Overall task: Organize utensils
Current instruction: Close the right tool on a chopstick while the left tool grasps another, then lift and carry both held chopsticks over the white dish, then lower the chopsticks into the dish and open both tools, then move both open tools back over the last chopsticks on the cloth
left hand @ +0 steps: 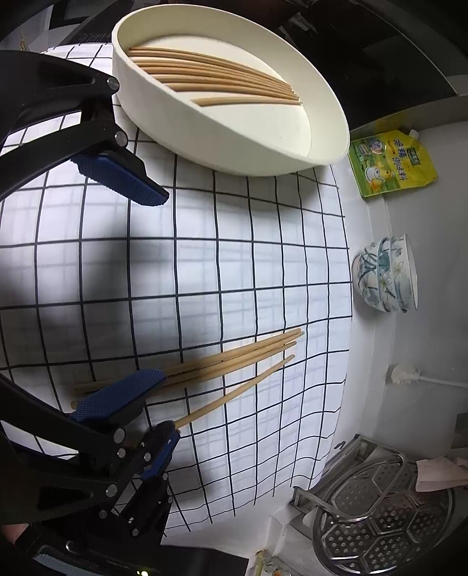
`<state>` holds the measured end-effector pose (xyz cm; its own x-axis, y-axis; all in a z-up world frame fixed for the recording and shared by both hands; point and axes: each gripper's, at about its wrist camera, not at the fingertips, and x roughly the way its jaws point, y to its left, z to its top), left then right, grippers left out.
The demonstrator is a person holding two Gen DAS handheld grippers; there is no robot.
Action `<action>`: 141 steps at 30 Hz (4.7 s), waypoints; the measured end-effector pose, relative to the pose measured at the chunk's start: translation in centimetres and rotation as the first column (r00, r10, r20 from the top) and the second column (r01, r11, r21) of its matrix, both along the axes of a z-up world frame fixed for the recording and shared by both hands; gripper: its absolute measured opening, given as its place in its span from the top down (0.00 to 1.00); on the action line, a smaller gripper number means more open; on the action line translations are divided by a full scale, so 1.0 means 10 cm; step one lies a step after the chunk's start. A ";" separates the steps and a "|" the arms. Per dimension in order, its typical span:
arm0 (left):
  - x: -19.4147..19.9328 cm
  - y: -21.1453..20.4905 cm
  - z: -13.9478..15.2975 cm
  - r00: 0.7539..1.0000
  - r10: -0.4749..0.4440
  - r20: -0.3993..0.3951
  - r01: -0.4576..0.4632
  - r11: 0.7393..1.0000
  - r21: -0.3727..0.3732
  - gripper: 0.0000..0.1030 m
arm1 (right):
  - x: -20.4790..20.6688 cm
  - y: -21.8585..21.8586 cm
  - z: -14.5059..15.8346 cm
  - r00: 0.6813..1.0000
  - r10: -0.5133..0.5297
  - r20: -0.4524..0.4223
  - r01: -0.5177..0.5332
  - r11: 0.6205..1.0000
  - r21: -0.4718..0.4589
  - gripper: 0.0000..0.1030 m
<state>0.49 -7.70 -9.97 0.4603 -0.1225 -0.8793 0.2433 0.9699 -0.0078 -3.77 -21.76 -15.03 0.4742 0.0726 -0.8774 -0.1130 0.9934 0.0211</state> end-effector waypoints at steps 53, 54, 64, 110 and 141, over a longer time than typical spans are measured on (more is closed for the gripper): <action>0.30 -0.40 -0.27 0.998 -0.026 -0.050 0.027 1.000 0.014 0.93 | -0.01 -0.39 0.15 0.995 -0.101 0.017 0.099 0.992 0.076 0.94; 0.29 -0.36 -0.19 0.999 -0.025 -0.039 0.025 1.000 0.005 0.93 | -0.02 -0.38 0.22 0.995 -0.102 0.025 0.099 0.992 0.083 0.94; 0.29 0.33 0.64 0.993 0.053 0.106 -0.049 0.998 -0.043 0.93 | 0.20 0.14 0.91 0.990 -0.038 0.137 0.014 0.985 0.170 0.94; 0.75 2.55 0.48 0.952 0.298 0.064 -0.299 0.954 -0.005 0.47 | 1.17 2.42 0.73 0.981 0.184 0.067 -0.194 0.957 0.215 0.78; 0.30 1.61 0.76 0.971 0.216 0.099 -0.209 0.975 -0.077 0.26 | 0.42 1.32 1.04 0.988 0.080 0.130 -0.100 0.983 0.154 0.67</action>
<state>3.47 8.44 -2.35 0.5723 -0.0680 -0.8172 0.0349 0.9977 -0.0586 0.46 -8.52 -4.64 0.5629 0.2545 -0.7864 -0.2130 0.9639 0.1595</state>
